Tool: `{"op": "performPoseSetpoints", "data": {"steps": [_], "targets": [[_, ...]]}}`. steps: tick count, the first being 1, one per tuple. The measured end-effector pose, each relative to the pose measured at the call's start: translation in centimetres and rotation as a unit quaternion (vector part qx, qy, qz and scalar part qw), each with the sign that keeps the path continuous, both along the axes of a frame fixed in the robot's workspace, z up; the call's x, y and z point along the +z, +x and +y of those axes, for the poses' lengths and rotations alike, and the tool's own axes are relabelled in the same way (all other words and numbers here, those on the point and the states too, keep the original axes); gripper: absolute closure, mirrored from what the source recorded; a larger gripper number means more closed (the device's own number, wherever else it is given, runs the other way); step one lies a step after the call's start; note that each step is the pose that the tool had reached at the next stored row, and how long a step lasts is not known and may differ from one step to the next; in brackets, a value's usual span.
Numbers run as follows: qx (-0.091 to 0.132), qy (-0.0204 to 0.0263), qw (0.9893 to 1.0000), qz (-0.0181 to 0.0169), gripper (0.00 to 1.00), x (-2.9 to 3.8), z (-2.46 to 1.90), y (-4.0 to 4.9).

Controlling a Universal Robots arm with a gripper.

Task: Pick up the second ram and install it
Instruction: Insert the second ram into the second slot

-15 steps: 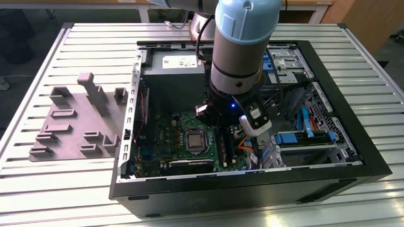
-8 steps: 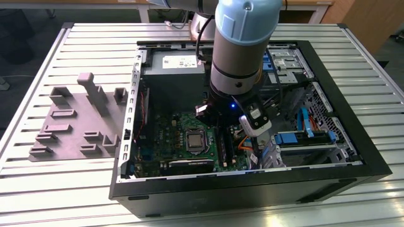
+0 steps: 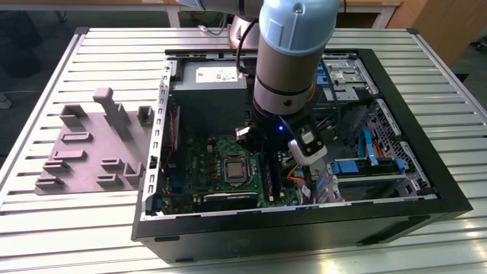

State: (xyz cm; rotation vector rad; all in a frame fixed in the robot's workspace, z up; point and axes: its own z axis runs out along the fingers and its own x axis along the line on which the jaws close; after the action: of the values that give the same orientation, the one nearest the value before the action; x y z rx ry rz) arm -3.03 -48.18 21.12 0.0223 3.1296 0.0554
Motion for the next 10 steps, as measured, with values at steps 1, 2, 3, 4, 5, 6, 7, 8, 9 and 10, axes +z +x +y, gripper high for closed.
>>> {"op": "performPoseSetpoints", "data": {"steps": [1,2,3,4,5,6,7,8,9,10], "targets": [[0.000,-0.0001,1.0000,0.0001,0.86,-0.04,0.00,0.00],[0.000,-0.0002,1.0000,0.0002,0.86,-0.06,-0.01,-0.01],[0.000,-0.0002,1.0000,0.0003,0.86,-0.07,0.00,-0.01],[0.000,-0.0002,1.0000,0.0003,0.86,-0.07,0.00,0.00],[0.000,-0.0001,1.0000,0.0002,0.86,-0.08,0.00,0.00],[0.000,0.0000,1.0000,0.0002,0.86,-0.09,0.00,-0.01],[0.000,-0.0001,1.0000,0.0002,0.86,-0.09,0.00,-0.01],[0.000,-0.0001,1.0000,0.0002,0.86,-0.09,0.00,0.00],[0.000,-0.0001,1.0000,0.0002,0.86,-0.09,0.00,0.00],[0.000,-0.0001,1.0000,0.0002,0.86,-0.10,0.00,0.00]]}}
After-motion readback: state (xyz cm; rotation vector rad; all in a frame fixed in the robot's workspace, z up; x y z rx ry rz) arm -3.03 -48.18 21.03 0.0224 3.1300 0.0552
